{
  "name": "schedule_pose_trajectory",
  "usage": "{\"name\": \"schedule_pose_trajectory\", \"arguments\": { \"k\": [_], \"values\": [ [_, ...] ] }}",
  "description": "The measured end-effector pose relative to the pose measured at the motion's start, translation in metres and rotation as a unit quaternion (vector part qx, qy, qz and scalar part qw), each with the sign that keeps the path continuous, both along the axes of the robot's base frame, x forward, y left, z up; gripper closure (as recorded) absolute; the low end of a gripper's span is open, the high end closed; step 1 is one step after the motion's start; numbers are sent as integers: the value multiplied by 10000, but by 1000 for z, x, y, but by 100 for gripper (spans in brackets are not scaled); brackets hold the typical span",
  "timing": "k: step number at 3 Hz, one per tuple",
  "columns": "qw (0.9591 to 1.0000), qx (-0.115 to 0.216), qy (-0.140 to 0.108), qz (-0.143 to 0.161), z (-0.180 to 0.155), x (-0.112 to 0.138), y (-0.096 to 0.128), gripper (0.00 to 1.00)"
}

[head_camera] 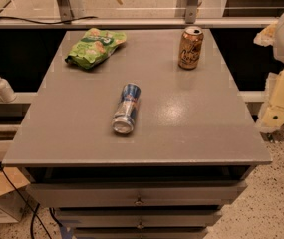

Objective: Knock orange can over

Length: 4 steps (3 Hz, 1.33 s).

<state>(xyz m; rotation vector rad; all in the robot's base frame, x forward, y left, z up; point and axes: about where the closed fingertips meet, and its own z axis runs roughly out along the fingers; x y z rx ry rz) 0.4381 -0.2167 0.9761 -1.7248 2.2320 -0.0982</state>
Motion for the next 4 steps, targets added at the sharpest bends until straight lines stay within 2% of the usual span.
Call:
{"name": "schedule_pose_trajectory", "arguments": {
  "k": [1,2,3,4],
  "values": [
    [10000,0,-1,0,0,0,0,0],
    [9987,424,-282,-83,8,10,4,0],
    [9924,1060,-619,21,18,36,16,0],
    [9854,1384,-997,-5,28,74,45,0]
  ]
}}
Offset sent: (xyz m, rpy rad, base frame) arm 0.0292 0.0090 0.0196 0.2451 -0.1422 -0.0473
